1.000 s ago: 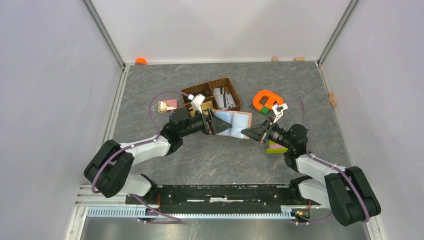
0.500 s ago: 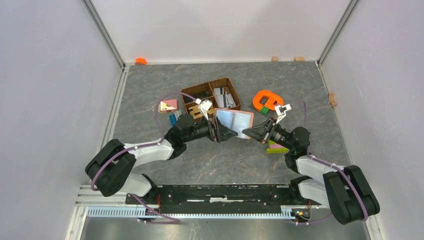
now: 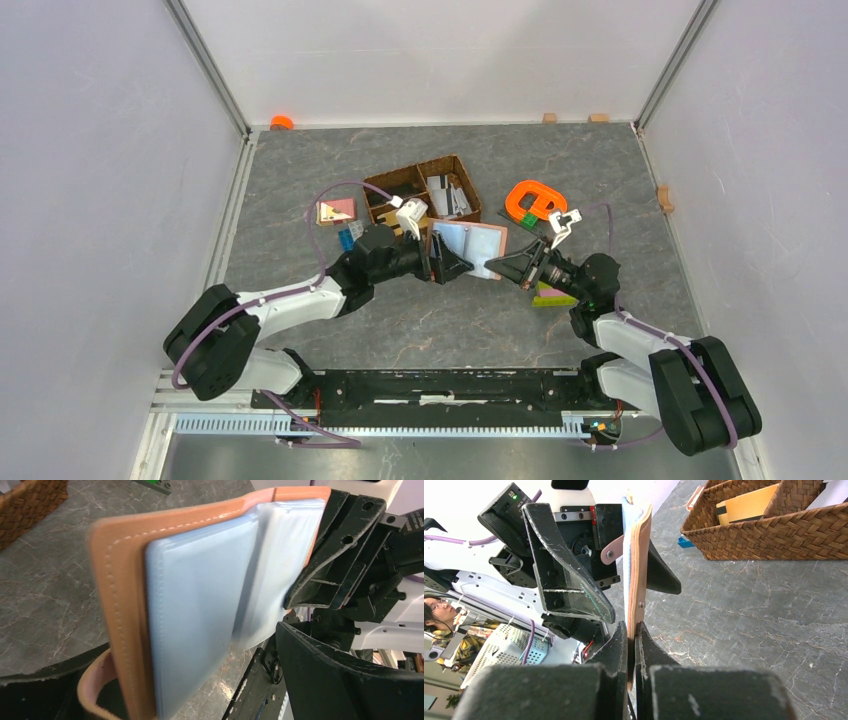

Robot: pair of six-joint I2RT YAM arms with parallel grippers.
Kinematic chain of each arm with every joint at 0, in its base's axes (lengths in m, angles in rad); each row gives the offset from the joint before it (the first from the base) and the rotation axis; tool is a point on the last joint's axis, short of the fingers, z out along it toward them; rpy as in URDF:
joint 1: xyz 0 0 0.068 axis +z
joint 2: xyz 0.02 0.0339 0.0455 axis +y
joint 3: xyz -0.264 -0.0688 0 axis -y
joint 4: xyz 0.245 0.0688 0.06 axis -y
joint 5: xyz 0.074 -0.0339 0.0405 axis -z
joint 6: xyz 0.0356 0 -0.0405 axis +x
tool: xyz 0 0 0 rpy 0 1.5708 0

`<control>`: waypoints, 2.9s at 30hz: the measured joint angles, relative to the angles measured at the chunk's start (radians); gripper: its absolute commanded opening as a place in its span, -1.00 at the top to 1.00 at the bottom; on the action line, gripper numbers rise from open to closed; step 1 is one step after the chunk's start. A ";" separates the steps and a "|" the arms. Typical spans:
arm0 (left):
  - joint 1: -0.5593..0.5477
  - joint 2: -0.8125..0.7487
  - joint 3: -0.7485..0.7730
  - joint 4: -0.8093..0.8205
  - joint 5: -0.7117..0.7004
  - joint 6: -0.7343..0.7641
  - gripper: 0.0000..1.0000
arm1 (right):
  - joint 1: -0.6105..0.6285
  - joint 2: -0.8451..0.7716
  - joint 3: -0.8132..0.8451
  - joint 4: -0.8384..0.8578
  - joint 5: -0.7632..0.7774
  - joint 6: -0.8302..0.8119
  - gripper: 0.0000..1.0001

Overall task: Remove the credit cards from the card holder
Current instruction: Remove the credit card from the card holder.

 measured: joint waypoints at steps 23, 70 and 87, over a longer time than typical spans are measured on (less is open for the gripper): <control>-0.008 0.031 0.064 -0.114 -0.016 0.038 0.50 | 0.043 -0.009 0.006 -0.076 0.015 -0.061 0.35; 0.091 0.077 -0.026 0.225 0.217 -0.134 0.95 | 0.010 -0.019 0.012 -0.112 0.042 -0.093 0.81; 0.014 0.021 0.027 -0.001 0.082 -0.012 -0.74 | 0.031 -0.011 0.012 -0.134 0.041 -0.100 1.00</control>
